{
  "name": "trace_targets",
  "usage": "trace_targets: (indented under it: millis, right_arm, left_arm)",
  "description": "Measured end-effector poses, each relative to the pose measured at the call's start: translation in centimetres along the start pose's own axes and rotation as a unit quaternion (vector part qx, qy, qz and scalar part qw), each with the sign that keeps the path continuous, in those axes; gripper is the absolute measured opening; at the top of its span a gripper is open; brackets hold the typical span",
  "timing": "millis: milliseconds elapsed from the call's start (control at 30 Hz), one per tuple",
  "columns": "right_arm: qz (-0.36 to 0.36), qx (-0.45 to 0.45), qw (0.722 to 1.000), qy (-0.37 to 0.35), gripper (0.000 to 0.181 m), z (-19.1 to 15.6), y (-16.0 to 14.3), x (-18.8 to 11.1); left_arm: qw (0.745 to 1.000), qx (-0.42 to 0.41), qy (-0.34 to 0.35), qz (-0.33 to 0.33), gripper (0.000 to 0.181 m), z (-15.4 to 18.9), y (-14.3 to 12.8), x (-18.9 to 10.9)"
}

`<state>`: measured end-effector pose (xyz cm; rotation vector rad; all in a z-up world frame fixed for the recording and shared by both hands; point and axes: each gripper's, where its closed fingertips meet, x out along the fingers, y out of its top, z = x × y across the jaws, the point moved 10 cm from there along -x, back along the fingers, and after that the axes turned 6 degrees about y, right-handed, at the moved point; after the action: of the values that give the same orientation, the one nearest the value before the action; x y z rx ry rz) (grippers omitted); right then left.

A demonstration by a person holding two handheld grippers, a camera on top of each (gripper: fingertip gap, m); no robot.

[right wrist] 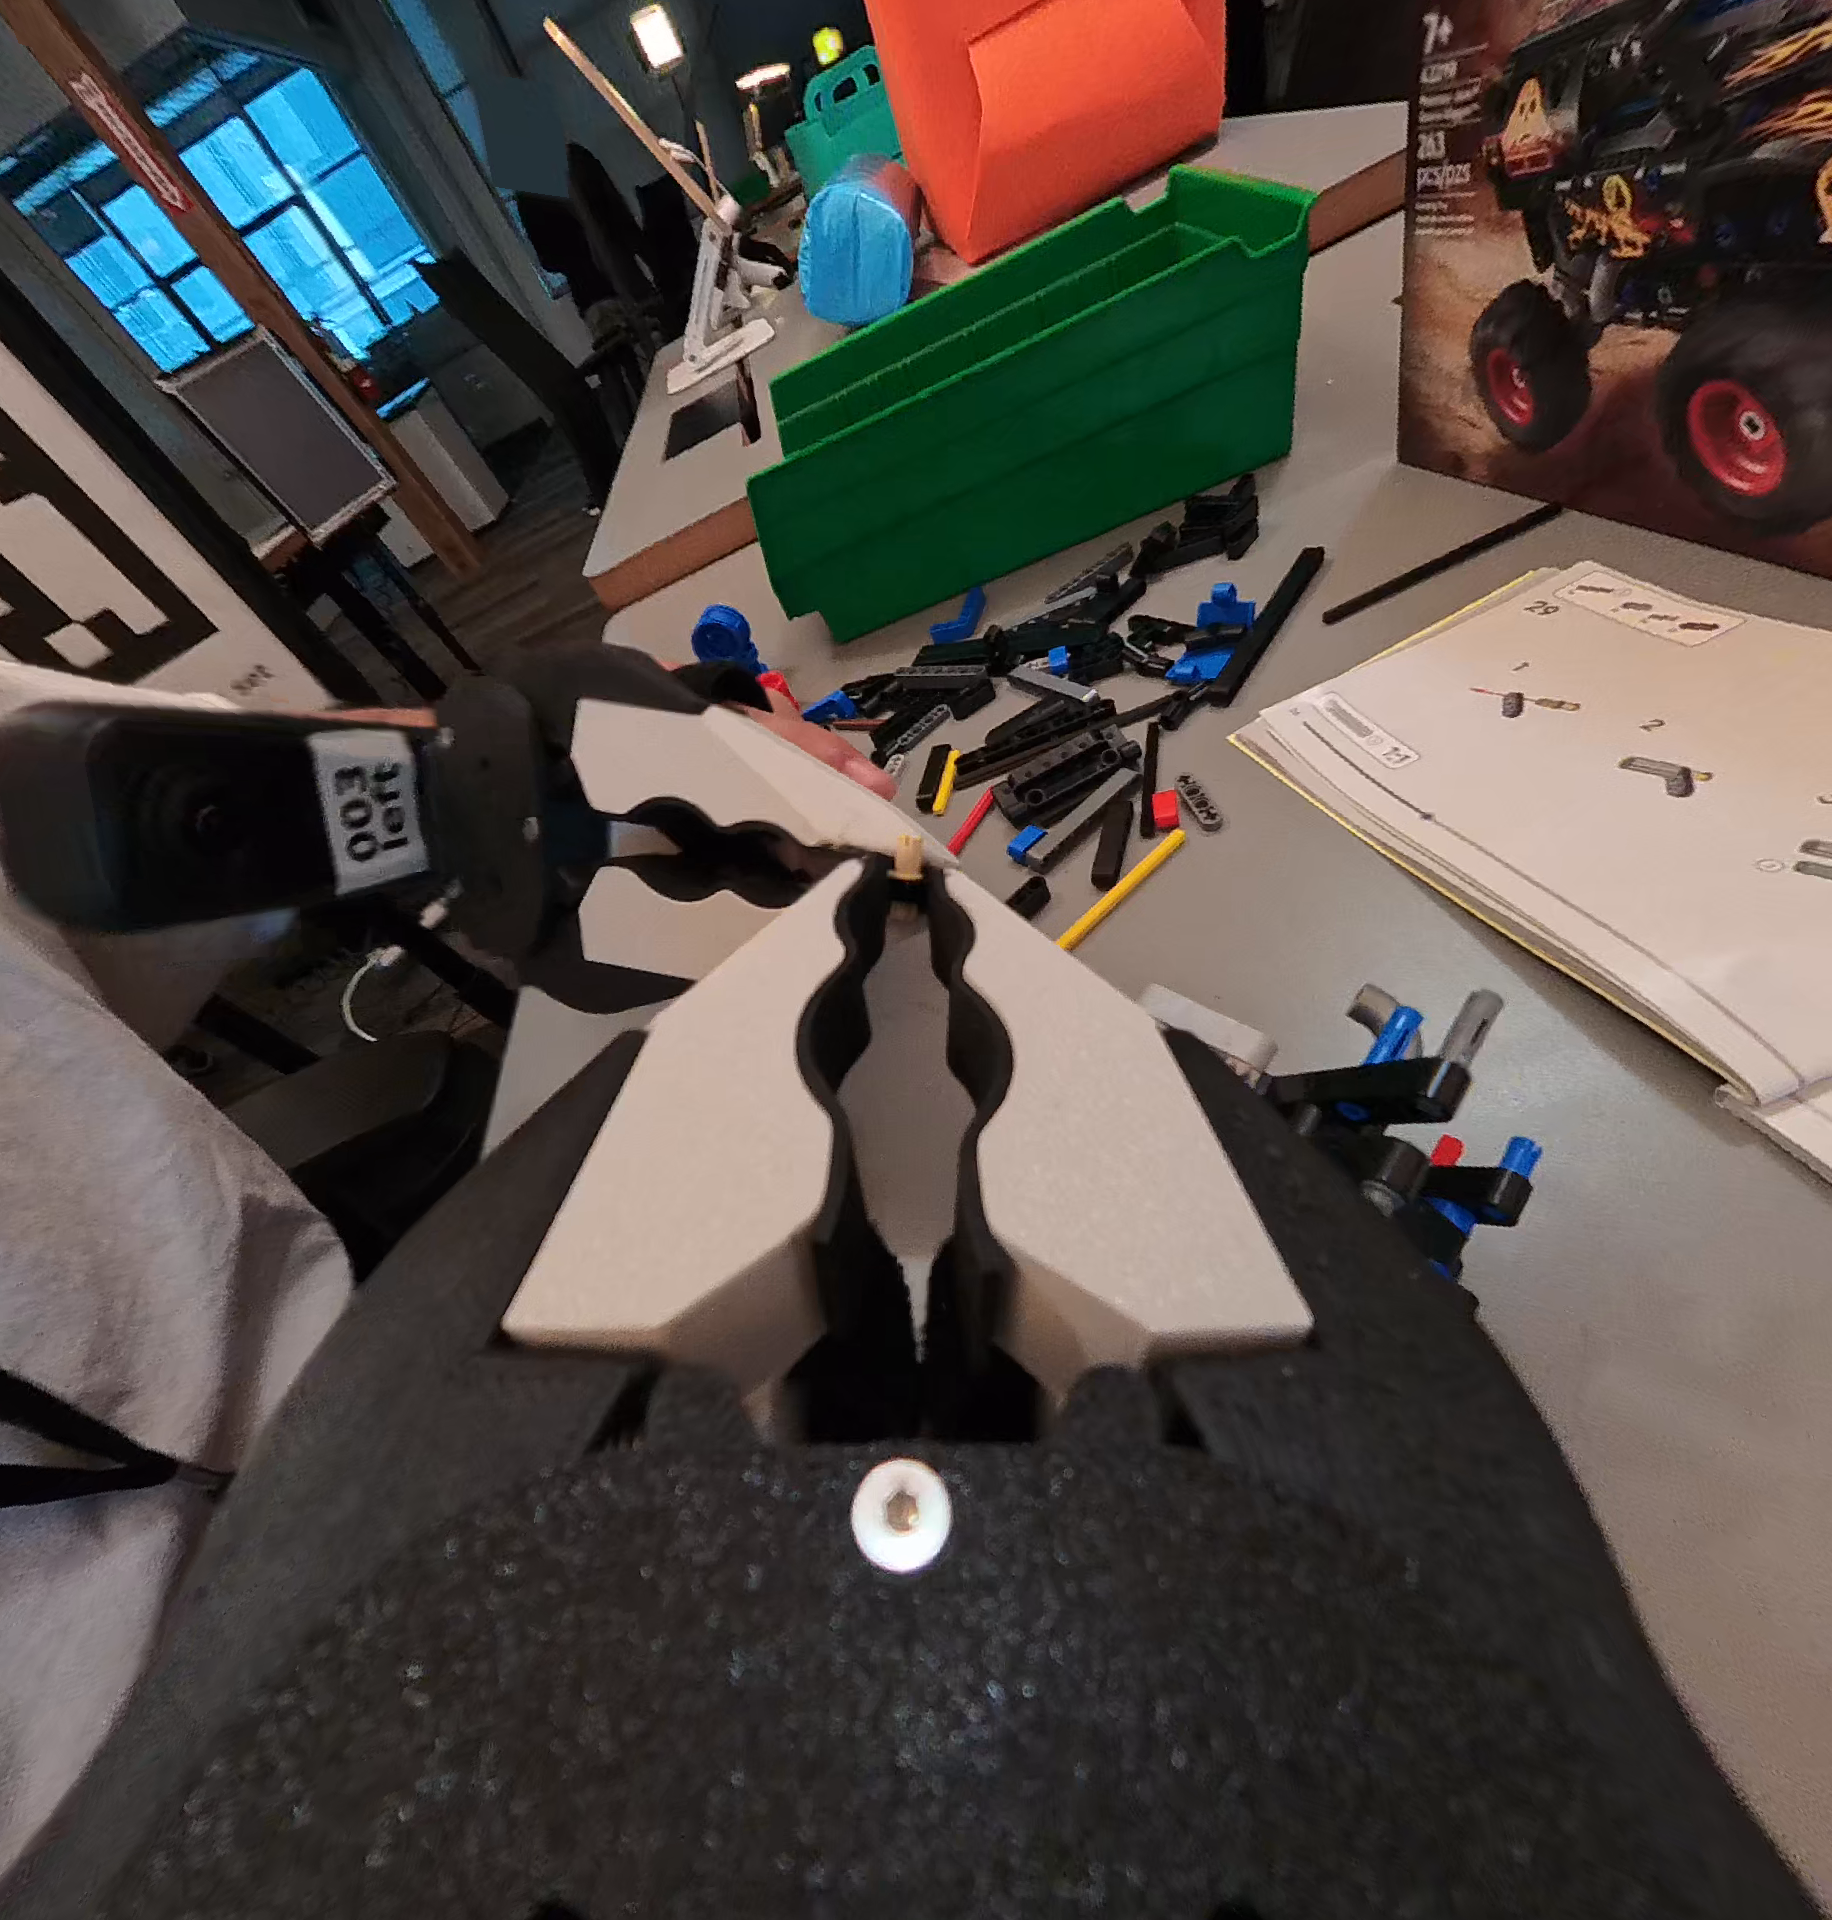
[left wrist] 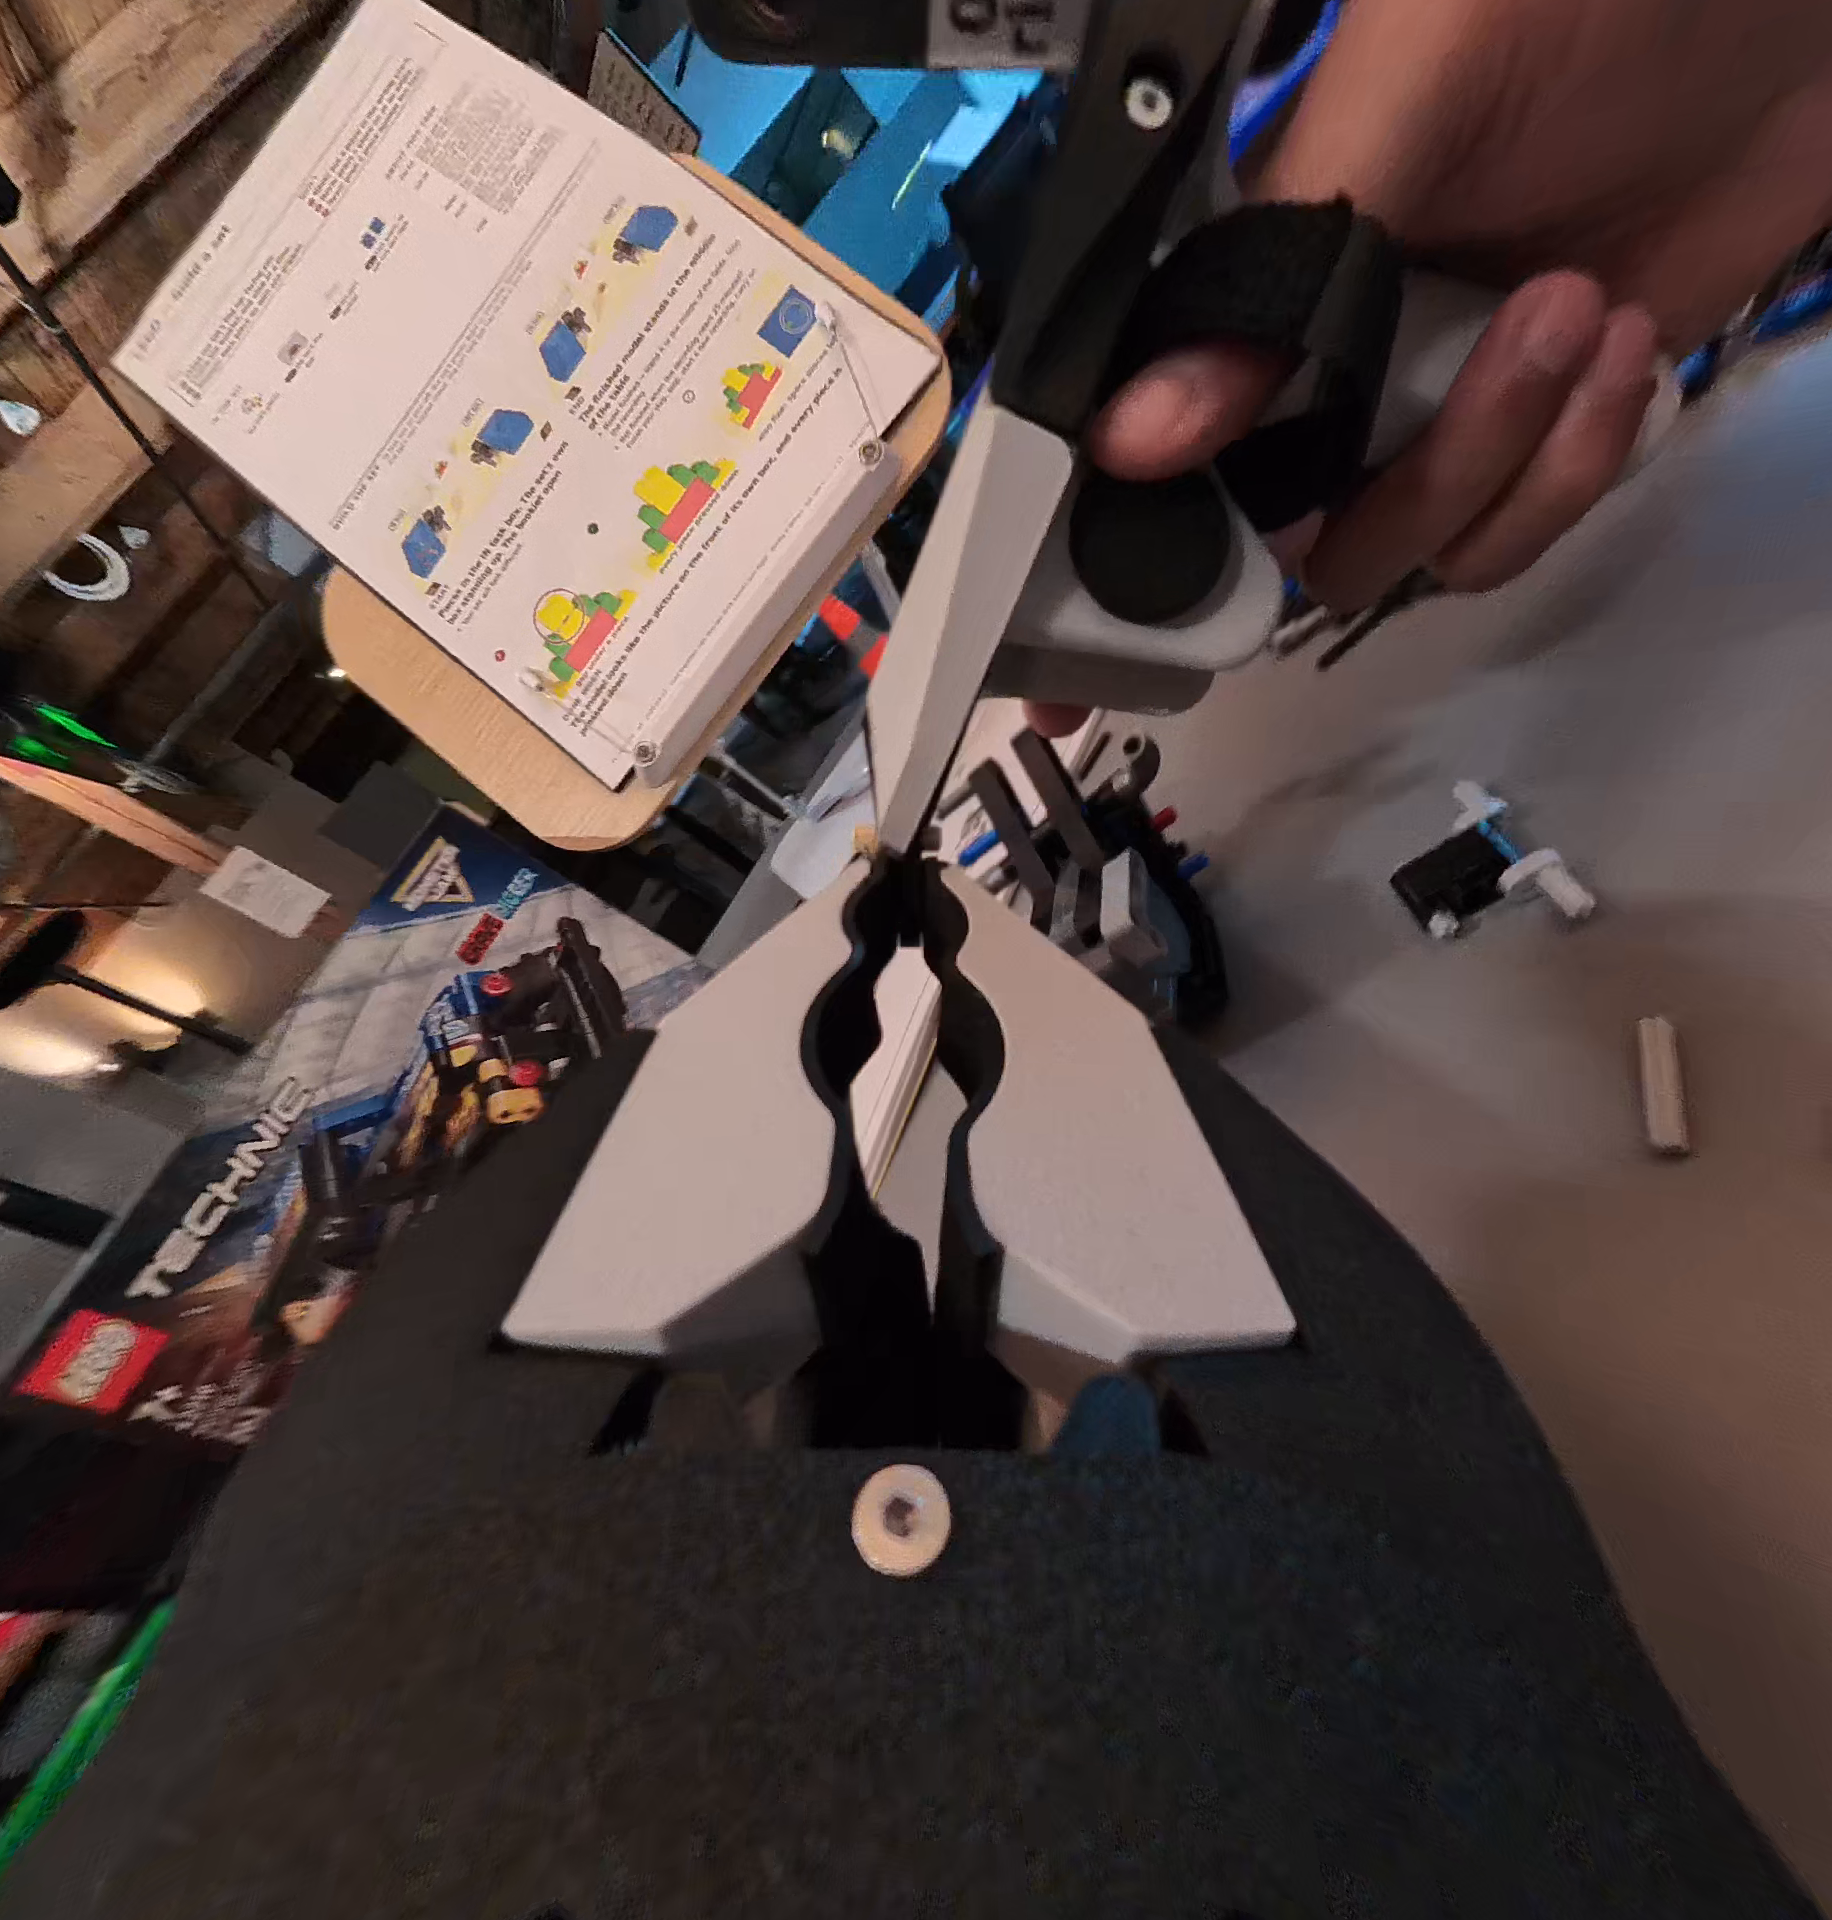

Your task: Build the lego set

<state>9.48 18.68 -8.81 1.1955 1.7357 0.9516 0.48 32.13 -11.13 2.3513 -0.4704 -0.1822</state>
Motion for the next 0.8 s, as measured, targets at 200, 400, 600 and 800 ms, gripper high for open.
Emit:
trace_targets:
  millis: [200, 400, 600, 800]
  right_arm:
    - [0.054, -0.065, 0.996, -0.033, 0.023, -1.8, 3.5, -4.4]
    - [-0.136, -0.125, 0.979, -0.09, 0.045, -7.4, -2.6, -3.3]
    - [-0.221, -0.133, 0.96, -0.113, 0.028, -8.7, -9.8, -0.5]
    - [-0.22, -0.137, 0.959, -0.118, 0.021, -7.7, -9.9, 0.5]
  left_arm:
    - [0.973, -0.219, -0.065, -0.02, 0.001, -3.3, -1.7, 0.8]
    - [0.945, -0.31, -0.099, -0.022, 0.001, -4.1, -2.9, 1.3]
    - [0.931, -0.336, -0.136, -0.039, 0.001, -3.3, -3.6, 1.9]
    - [0.935, -0.305, -0.175, -0.041, 0.001, -2.4, -3.5, 2.0]
